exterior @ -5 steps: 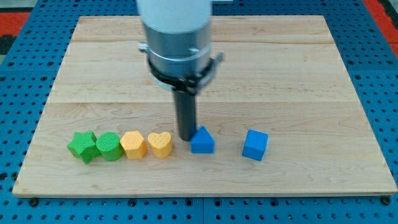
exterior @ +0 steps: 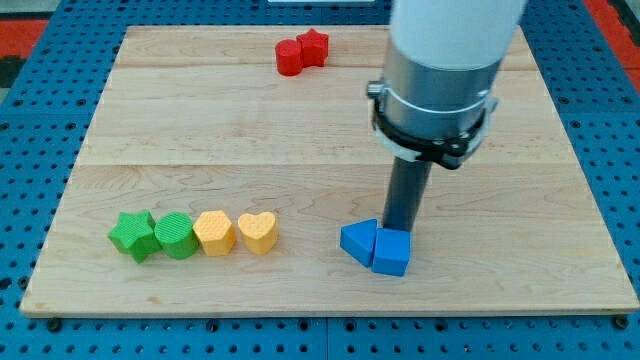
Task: Move the blue cube close to the blue triangle
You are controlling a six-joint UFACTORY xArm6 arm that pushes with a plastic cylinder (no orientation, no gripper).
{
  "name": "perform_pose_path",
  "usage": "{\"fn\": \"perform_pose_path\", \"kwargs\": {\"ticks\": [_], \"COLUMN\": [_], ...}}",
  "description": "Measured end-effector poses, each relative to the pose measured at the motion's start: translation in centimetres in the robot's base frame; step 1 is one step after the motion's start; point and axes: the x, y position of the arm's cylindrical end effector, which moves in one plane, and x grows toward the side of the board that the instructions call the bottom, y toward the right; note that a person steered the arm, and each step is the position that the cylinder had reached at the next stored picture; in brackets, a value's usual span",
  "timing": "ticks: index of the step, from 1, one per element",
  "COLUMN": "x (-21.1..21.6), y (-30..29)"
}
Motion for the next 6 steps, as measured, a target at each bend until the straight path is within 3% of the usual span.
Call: {"fn": "perform_pose_path", "kwargs": {"ticks": [2,6], "x": [0.0,-7.0], "y": [11.3,7.0]}}
